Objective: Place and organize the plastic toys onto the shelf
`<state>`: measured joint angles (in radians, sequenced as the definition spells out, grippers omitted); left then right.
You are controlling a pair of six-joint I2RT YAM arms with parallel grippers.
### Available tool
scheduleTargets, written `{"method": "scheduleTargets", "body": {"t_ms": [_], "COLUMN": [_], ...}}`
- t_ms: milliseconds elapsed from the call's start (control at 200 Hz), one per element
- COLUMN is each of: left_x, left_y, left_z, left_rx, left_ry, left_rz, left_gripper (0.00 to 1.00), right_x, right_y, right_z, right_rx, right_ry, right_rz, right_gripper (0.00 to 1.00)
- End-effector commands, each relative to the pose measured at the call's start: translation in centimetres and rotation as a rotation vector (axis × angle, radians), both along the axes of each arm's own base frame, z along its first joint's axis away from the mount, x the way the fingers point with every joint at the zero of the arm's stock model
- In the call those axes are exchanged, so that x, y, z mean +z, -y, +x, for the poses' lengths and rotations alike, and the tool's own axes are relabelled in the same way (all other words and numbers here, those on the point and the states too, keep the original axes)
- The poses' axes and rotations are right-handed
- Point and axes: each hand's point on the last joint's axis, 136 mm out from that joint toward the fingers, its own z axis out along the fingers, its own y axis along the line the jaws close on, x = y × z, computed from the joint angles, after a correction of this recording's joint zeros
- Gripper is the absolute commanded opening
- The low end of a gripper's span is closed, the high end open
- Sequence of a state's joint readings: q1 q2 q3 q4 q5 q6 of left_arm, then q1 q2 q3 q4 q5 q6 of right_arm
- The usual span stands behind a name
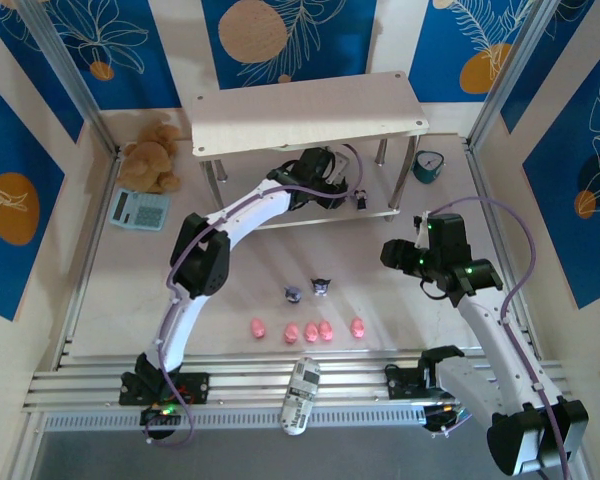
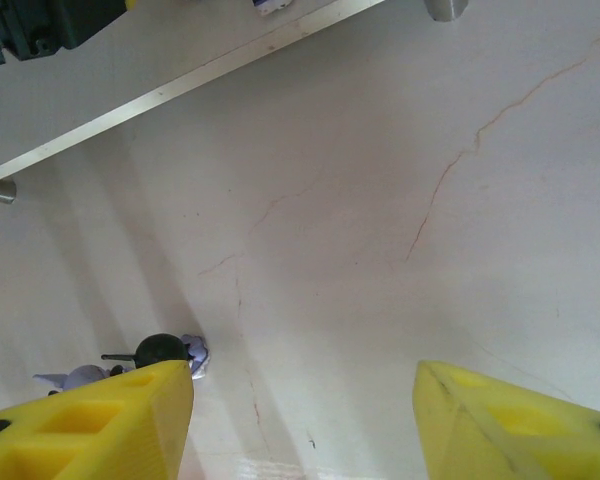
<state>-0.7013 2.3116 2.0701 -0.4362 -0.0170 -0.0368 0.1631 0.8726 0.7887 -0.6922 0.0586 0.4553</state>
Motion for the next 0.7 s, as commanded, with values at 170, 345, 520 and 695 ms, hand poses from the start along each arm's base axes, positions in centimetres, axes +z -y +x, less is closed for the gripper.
{"method": "scheduleTargets", "body": {"t_ms": [170,345,520,695], "left_x": [-0.3,-1.1,-2.0,-2.2], "left_y": [1.5,1.5,1.7,2.3], "left_z": [0.2,0.4,0.4,0.5], "left_rx": [0.043,0.058,0.078,0.076], "left_ry": [-0.039,-0.053,-0.074,-0.085], "left_rz": [-0.025,-0.026,-0.035,-0.070], "left_gripper": [0.64,0.67,0.67,0.68], "right_x": [0.4,0.4,0.5,0.5], "right_y": [-0.4,-0.3,-0.2,-0.1], "right_z": [0.0,0.2,0.2,0.4], "right_rx": [0.009,0.008,0.006,0.000], "right_ry": [0.018,0.023,0.025,0.027], "right_rz": [0.038,0.047,0.058,0.067], "right_gripper": [0.61,0.61,0.61,0.61]}}
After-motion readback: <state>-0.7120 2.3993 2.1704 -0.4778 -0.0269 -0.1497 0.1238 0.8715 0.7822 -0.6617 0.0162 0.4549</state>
